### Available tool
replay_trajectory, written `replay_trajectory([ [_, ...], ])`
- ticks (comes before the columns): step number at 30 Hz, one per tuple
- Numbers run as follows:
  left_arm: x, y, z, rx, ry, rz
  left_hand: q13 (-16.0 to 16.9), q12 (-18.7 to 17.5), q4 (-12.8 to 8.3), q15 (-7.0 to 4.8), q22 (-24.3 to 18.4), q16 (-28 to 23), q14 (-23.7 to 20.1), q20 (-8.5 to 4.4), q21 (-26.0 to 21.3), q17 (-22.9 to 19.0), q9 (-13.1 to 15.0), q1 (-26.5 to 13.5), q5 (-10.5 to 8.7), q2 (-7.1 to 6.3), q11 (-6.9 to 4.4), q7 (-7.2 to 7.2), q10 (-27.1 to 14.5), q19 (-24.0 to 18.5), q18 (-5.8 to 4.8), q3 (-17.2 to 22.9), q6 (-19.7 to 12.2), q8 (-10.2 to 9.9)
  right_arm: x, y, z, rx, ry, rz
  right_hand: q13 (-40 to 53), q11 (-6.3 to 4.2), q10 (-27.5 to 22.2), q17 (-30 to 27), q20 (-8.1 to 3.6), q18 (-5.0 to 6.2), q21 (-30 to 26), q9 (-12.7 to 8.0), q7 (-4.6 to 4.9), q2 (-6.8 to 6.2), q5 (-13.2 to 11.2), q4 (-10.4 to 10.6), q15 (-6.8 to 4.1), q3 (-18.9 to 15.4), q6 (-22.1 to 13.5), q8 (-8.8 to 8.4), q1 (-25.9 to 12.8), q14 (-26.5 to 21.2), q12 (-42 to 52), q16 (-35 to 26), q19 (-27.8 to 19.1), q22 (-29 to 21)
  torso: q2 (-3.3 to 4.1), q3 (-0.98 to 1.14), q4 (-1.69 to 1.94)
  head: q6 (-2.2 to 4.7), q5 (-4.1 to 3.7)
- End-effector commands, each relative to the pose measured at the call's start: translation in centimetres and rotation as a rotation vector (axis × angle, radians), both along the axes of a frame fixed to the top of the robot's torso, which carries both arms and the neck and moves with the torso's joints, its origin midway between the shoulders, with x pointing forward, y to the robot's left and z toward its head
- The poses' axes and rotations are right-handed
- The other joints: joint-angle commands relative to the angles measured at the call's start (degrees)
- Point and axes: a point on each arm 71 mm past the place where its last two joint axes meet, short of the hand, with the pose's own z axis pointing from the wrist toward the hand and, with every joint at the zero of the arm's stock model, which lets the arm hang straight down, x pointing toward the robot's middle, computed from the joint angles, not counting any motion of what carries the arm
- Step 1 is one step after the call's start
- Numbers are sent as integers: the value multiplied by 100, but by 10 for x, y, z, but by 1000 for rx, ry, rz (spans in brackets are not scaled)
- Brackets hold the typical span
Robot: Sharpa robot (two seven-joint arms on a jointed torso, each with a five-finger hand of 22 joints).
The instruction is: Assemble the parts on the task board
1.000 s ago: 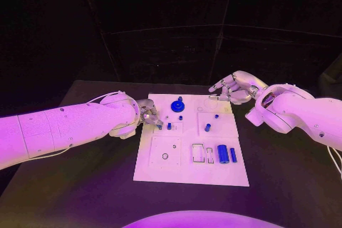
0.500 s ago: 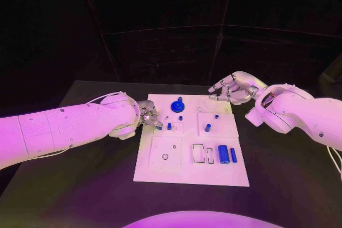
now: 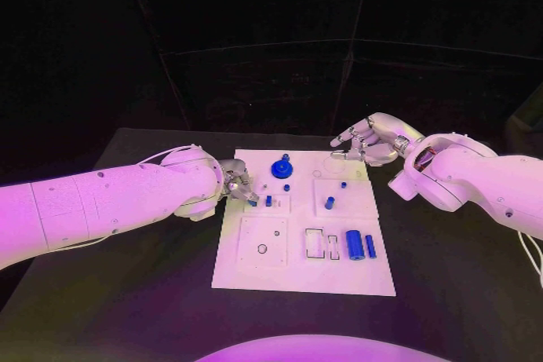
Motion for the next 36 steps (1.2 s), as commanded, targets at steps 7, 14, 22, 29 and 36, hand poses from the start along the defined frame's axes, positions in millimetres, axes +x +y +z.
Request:
replay_trajectory([
  [7,-3,-5,-6,27,40,-33,66,71,-454,-106,292,19,604,-58,26,1510,-71,-422,-31,-186,-75,-123,108,203,21,217,145,94,0,1,1,4,0,9,-8,8,-16,-9,12,81,-20,-5,-2,39,-3,4,-33,-37,-9,36,-21,106,-5,-24,-37,-9,3,1,1,-19,-7],
  [14,-1,-5,-6,31,44,-35,111,121,-261,-124,305,19,604,-79,26,1510,-157,-623,-35,-222,-91,-139,121,208,19,-138,233,91,0,1,1,4,0,10,-17,8,-21,-14,12,83,-25,-5,-2,40,-3,5,-33,-39,-9,36,-23,105,-14,-29,-42,-17,1,-1,1,-23,-13],
  [22,1,-5,-7,34,42,-30,142,152,-205,-128,315,19,604,-84,31,1510,-187,-660,-32,-208,-95,-144,133,211,17,-239,261,92,-1,2,1,5,-1,11,-25,8,-25,-18,12,84,-29,-5,-1,41,-3,6,-33,-41,-9,36,-24,104,-22,-32,-45,-23,-1,0,5,-33,-21],
  [29,2,-5,-7,36,42,-29,165,178,-164,-133,329,19,604,-88,39,1510,-212,-703,-31,-238,-101,-152,148,217,14,-347,291,100,-1,1,1,4,-1,11,-25,8,-25,-18,12,84,-29,-5,-1,41,-3,6,-33,-41,-9,36,-24,104,-22,-32,-45,-23,-1,-1,3,-33,-23],
  [36,4,-3,-6,33,32,-15,155,179,24,-127,326,19,604,-88,29,1510,-261,-910,-48,-285,-90,-136,144,216,15,-638,324,105,-1,1,1,4,-1,9,-33,9,-30,-27,12,86,-38,-6,-1,44,-2,9,-33,-46,-10,36,-29,102,-28,-41,-53,-36,-1,0,3,-24,-22],
])
